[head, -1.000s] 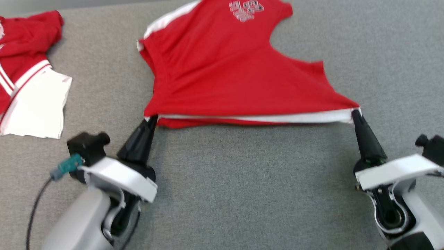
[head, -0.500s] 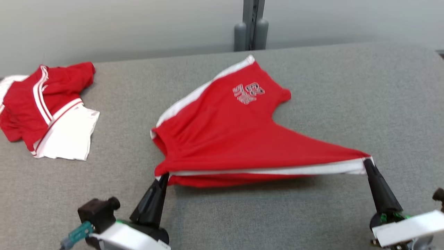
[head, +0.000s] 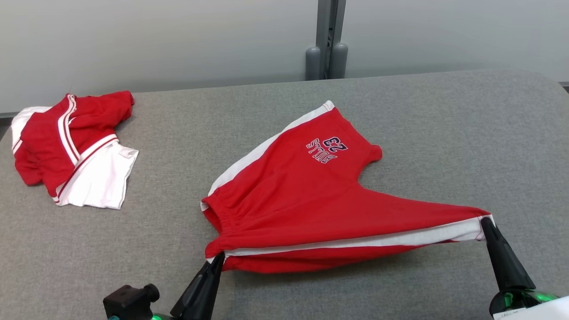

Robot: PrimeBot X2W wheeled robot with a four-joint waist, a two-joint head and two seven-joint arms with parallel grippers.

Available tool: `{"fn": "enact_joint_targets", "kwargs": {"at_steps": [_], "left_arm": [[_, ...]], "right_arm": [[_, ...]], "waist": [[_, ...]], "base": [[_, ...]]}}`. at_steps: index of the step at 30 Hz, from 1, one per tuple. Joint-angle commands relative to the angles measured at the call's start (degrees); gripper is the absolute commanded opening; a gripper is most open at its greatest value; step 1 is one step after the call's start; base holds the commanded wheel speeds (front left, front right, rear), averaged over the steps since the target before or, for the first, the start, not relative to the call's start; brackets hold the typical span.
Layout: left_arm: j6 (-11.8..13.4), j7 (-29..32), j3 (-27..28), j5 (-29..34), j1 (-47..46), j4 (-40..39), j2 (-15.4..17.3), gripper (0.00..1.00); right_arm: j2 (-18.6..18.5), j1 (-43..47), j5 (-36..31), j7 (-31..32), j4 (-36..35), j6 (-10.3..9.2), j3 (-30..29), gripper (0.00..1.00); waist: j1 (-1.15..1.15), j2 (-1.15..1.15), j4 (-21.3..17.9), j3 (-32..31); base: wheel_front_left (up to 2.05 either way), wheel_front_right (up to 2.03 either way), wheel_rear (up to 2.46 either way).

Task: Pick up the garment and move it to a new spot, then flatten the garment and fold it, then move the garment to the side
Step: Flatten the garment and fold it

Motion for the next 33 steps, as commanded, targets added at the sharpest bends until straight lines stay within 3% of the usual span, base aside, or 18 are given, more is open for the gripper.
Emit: {"fn": "enact_joint_targets", "kwargs": {"at_steps": [1, 6, 13, 21, 33], "left_arm": [[0.4, 0.1, 0.0, 0.4, 0.6, -0.5, 0.2, 0.00], [0.4, 0.9, -1.0, 0.1, 0.2, -0.8, -0.5, 0.00], [-1.6, 2.4, -1.7, -1.5, -4.9, 3.5, -3.1, 0.00], [-2.1, 2.8, 0.2, -4.3, -15.5, 13.4, -10.1, 0.00], [-3.4, 5.2, 0.6, -6.4, -30.0, 29.3, -16.6, 0.00]], "right_arm": [[0.3, 0.5, -0.5, 0.6, -0.6, 0.03, -0.6, 0.00], [2.5, 0.3, -2.3, 3.9, -1.9, 0.03, -3.0, 0.00], [3.8, -6.3, -3.4, 7.2, 1.7, 0.03, -5.2, 0.00], [1.7, -21.8, -5.9, 10.7, 11.5, 0.03, -5.7, 0.00], [-2.6, -43.2, -10.1, 16.4, 29.0, 0.03, -1.9, 0.00]], "waist": [[0.00, 0.00, 0.3, 0.2], [0.00, 0.00, 1.6, 1.4], [0.00, 0.00, 4.0, 4.5], [0.00, 0.00, 7.6, 9.9], [0.00, 0.00, 12.9, 15.9]], "base": [[0.00, 0.00, 0.00], [0.00, 0.00, 0.00], [0.00, 0.00, 0.00], [0.00, 0.00, 0.00], [0.00, 0.00, 0.00]]}}
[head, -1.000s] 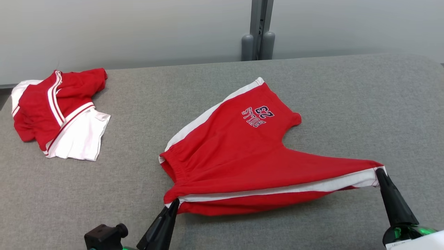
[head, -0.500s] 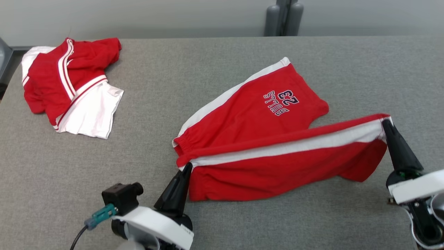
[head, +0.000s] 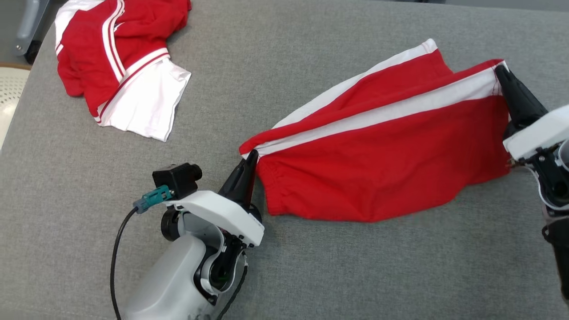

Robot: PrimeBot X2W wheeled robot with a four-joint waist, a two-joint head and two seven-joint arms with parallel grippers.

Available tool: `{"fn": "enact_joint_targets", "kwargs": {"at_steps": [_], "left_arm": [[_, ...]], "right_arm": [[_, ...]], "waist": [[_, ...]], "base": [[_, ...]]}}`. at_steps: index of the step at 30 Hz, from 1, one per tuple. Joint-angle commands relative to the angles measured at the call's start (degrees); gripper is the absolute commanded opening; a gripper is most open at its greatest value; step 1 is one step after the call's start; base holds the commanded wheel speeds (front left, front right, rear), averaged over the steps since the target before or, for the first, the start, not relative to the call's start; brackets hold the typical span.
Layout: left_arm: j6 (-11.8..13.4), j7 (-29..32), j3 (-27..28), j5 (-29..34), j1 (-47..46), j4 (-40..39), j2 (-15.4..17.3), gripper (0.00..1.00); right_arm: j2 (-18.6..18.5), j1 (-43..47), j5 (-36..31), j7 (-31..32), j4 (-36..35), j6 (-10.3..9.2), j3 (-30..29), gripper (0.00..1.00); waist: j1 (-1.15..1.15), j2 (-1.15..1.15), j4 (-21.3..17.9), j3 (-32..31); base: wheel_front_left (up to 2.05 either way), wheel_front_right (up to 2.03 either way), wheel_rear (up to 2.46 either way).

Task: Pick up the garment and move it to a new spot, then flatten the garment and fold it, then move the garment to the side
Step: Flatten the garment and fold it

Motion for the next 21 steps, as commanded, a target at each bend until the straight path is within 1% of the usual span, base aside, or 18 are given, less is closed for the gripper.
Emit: {"fn": "enact_joint_targets", "kwargs": {"at_steps": [1, 5, 11, 18, 21], "left_arm": [[-0.2, 0.6, 0.0, -0.5, -2.7, 1.9, -0.4, 0.00], [-0.1, 0.7, -0.2, -1.0, -5.2, 4.2, -1.2, 0.00], [0.5, 0.3, -1.0, -2.3, -9.0, 7.2, -2.3, 0.00], [0.7, -0.7, -3.0, -3.5, -11.3, 8.5, -2.7, 0.00], [0.8, -1.6, -4.4, -2.8, -11.9, 8.6, -2.7, 0.00]], "right_arm": [[-1.1, -3.6, -0.7, 1.0, 3.2, 0.03, 0.9, 0.00], [-1.9, -8.4, -1.6, 1.6, 7.8, 0.03, 2.4, 0.00], [-3.0, -16.6, -2.8, 2.6, 15.9, 0.03, 6.6, 0.00], [-3.3, -23.3, -4.1, 1.0, 24.0, 0.03, 11.5, 0.00], [-3.5, -25.4, -4.3, 0.0, 27.3, 0.03, 13.0, 0.00]], "waist": [[0.00, 0.00, 1.6, 2.0], [0.00, 0.00, 2.5, 3.5], [0.00, 0.00, 3.9, 5.7], [0.00, 0.00, 4.8, 6.8], [0.00, 0.00, 5.3, 6.9]], "base": [[0.00, 0.00, 0.00], [0.00, 0.00, 0.00], [0.00, 0.00, 0.00], [0.00, 0.00, 0.00], [0.00, 0.00, 0.00]]}}
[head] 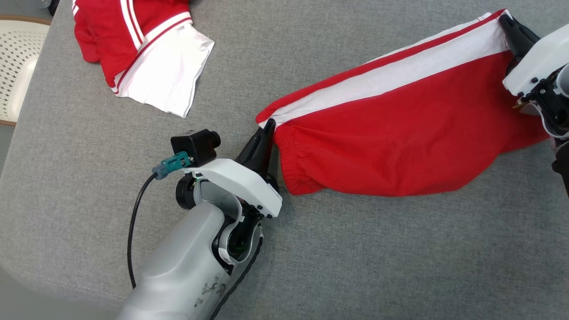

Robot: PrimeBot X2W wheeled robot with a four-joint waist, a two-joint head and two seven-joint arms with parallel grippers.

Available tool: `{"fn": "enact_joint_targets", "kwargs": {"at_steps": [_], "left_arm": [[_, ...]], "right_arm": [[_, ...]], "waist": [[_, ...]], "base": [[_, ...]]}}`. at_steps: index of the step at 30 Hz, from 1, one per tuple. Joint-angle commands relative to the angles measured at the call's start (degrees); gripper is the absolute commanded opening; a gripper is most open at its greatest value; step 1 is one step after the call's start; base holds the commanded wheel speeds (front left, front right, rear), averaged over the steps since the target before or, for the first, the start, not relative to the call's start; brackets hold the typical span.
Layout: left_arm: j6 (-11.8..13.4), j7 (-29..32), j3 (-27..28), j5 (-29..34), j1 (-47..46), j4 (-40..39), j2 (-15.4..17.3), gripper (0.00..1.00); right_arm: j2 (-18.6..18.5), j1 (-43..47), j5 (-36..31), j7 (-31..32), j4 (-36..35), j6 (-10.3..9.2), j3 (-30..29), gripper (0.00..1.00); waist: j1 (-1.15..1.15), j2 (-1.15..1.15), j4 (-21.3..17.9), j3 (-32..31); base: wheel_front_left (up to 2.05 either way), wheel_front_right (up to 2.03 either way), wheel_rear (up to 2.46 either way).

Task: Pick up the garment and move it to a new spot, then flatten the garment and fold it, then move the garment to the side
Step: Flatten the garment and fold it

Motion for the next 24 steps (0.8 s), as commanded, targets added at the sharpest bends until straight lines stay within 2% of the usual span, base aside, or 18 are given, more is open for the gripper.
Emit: {"fn": "enact_joint_targets", "kwargs": {"at_steps": [1, 2, 3, 4, 5, 6, 7, 18, 24], "left_arm": [[0.2, -0.5, -0.5, 0.3, -0.9, -0.1, 0.3, 0.01], [0.0, -0.9, -0.9, 0.5, -1.0, -0.3, 0.2, 0.24], [0.2, -1.3, -1.5, 1.0, -1.1, -0.5, 0.2, 0.36], [0.6, -1.9, -2.7, 2.0, -1.0, -0.9, 0.2, 0.55], [0.7, -2.3, -3.0, 2.4, -0.9, -1.1, 0.2, 0.85], [0.9, -2.7, -3.4, 2.9, -0.6, -1.4, 0.2, 1.00], [1.1, -3.1, -3.7, 3.1, -0.2, -1.8, 0.2, 1.00], [2.1, -5.4, -2.5, 6.2, 5.6, -8.6, 3.2, 1.00], [3.1, -5.9, 1.5, 7.6, 9.9, -13.3, 5.1, 1.00]], "right_arm": [[-0.5, -1.3, -0.2, -0.8, 1.4, 0.03, 0.6, 0.00], [-0.6, -1.8, -0.2, -1.3, 2.5, 0.03, 1.0, 0.00], [-0.7, -2.3, -0.3, -1.8, 3.5, 0.03, 1.3, 0.00], [-0.9, -3.4, -0.3, -3.2, 5.4, 0.03, 1.9, 0.00], [-0.9, -3.8, -0.3, -4.1, 6.2, 0.03, 2.2, 0.22], [-0.8, -4.2, -0.4, -5.0, 6.9, 0.03, 2.6, 0.50], [-0.7, -4.5, -0.4, -5.8, 7.5, 0.03, 3.0, 1.00], [-2.5, -3.4, 2.5, -11.6, 7.3, 0.03, 9.9, 1.00], [-5.2, -1.1, 3.5, -12.7, 5.9, 0.03, 13.9, 1.00]], "waist": [[0.00, 0.00, 0.4, 0.1], [0.00, 0.00, 0.6, 0.2], [0.00, 0.00, 0.8, 0.2], [0.00, 0.00, 1.3, 0.3], [0.00, 0.00, 1.5, 0.3], [0.00, 0.00, 1.7, 0.3], [0.00, 0.00, 1.9, 0.3], [0.00, 0.00, 0.9, -1.6], [0.00, 0.00, -0.2, -3.5]], "base": [[0.00, 0.00, 0.00], [0.00, 0.00, 0.00], [0.00, 0.00, 0.00], [0.00, 0.00, 0.00], [0.00, 0.00, 0.00], [0.00, 0.00, 0.00], [0.00, 0.00, 0.00], [0.00, 0.00, 0.00], [0.00, 0.00, 0.00]]}}
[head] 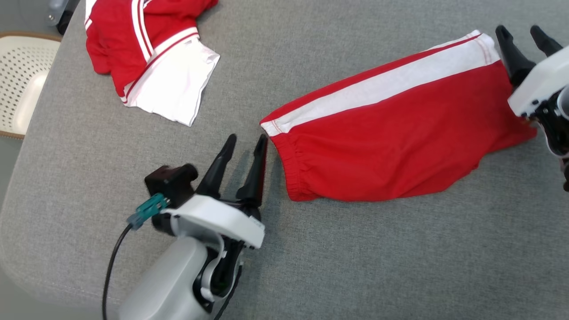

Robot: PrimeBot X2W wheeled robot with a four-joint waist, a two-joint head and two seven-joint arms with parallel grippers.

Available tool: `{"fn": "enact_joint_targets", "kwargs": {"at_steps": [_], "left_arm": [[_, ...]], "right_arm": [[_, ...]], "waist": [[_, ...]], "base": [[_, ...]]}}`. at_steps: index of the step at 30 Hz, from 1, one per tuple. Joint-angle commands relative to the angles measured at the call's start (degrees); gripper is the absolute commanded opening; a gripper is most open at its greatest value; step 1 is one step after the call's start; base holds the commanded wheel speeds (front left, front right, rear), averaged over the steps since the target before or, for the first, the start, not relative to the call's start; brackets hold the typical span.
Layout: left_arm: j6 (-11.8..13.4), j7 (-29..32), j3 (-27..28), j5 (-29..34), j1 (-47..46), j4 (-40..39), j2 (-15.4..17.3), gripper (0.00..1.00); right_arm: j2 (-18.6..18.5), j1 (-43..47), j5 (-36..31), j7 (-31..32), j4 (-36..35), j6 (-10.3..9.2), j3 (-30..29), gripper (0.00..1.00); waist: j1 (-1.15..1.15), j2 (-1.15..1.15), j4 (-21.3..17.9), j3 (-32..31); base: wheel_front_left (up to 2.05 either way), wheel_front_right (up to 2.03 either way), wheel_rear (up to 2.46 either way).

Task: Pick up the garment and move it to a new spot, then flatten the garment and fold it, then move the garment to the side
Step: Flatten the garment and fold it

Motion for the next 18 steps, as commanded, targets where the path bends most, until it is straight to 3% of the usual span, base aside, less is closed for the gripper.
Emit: {"fn": "enact_joint_targets", "kwargs": {"at_steps": [1, 8, 18], "left_arm": [[0.1, -0.2, 0.5, 0.5, 1.0, -0.5, 0.6, 1.00], [1.0, -0.2, 6.2, 4.2, 7.5, -4.3, 1.8, 1.00], [-0.4, -0.2, 12.5, 11.9, 11.6, -7.9, 0.5, 1.00]], "right_arm": [[-0.7, 0.8, 0.3, -0.3, -0.1, 0.03, 0.3, 1.00], [-2.8, 5.2, 2.5, 2.2, 0.3, 0.03, 4.7, 1.00], [-2.5, 7.3, 2.8, 5.1, 5.5, 0.03, 8.0, 1.00]], "waist": [[0.00, 0.00, -0.4, -0.8], [0.00, 0.00, -0.4, -3.6], [0.00, 0.00, 1.8, -4.6]], "base": [[0.00, 0.00, 0.00], [0.00, 0.00, 0.00], [0.00, 0.00, 0.00]]}}
